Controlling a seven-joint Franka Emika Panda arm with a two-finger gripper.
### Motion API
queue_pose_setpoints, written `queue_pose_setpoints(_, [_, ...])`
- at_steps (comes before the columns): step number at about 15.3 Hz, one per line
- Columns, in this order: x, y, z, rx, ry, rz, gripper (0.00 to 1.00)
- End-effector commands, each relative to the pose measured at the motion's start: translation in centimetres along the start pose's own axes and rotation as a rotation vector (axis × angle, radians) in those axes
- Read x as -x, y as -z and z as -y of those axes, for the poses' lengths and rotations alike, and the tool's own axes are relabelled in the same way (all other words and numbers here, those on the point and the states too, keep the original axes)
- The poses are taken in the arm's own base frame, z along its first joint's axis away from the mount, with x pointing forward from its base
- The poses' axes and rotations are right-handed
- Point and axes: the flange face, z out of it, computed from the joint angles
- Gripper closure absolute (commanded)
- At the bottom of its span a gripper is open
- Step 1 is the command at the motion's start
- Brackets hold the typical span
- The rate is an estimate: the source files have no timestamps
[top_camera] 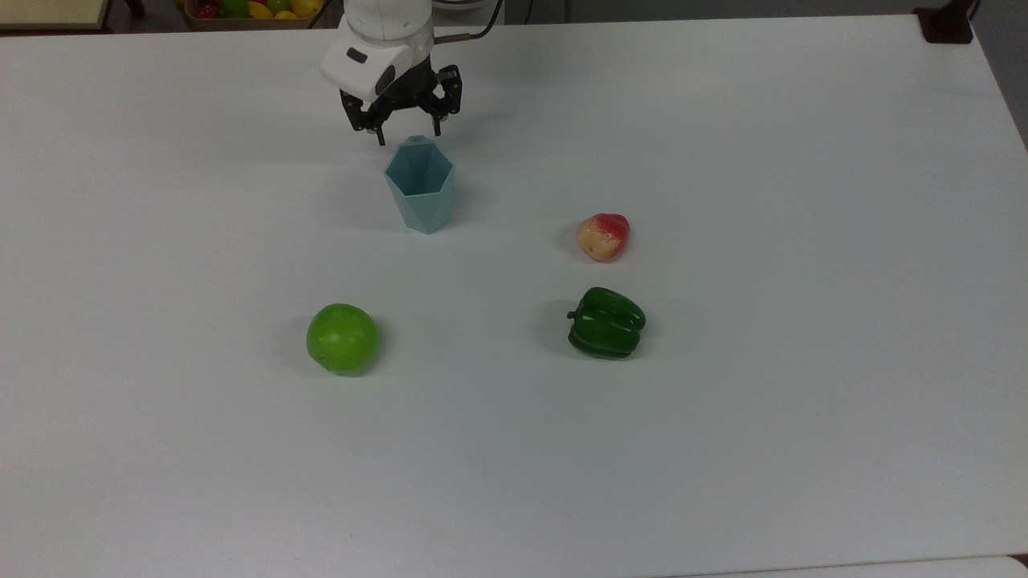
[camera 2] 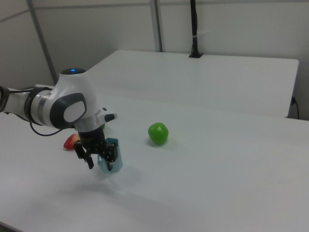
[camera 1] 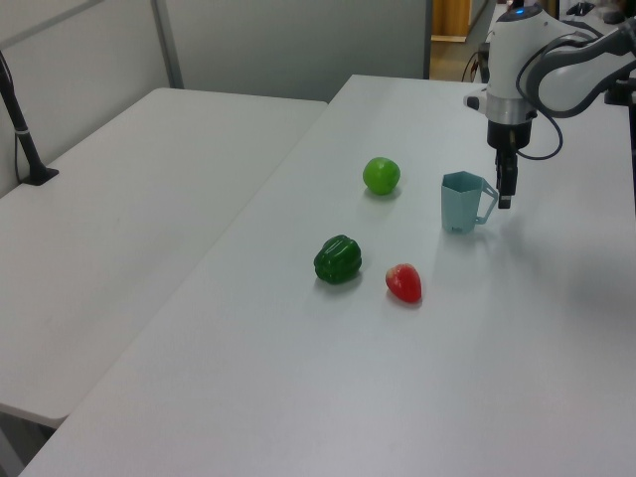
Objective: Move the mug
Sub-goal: 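Lower the gripper onto the mug rim and close on it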
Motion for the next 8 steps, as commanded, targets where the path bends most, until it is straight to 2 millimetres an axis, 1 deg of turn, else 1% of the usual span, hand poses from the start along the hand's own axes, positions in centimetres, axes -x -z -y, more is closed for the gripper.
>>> queue_pose_setpoints(1, [-0.21, -0.61, 0.40, 0.013, 0.002, -0.005, 0.35])
queue_pose_setpoints(4, [-0.28, -0.67, 0.56, 0.011, 0.002, -0.006, 0.40])
queue_pose_setpoints(6, [-0.70, -0.46, 0.46, 0.018, -0.022, -0.041, 0.43])
queue_pose_setpoints(8, [-1.06, -0.90, 0.56, 0.022, -0.047, -0.051, 0.43])
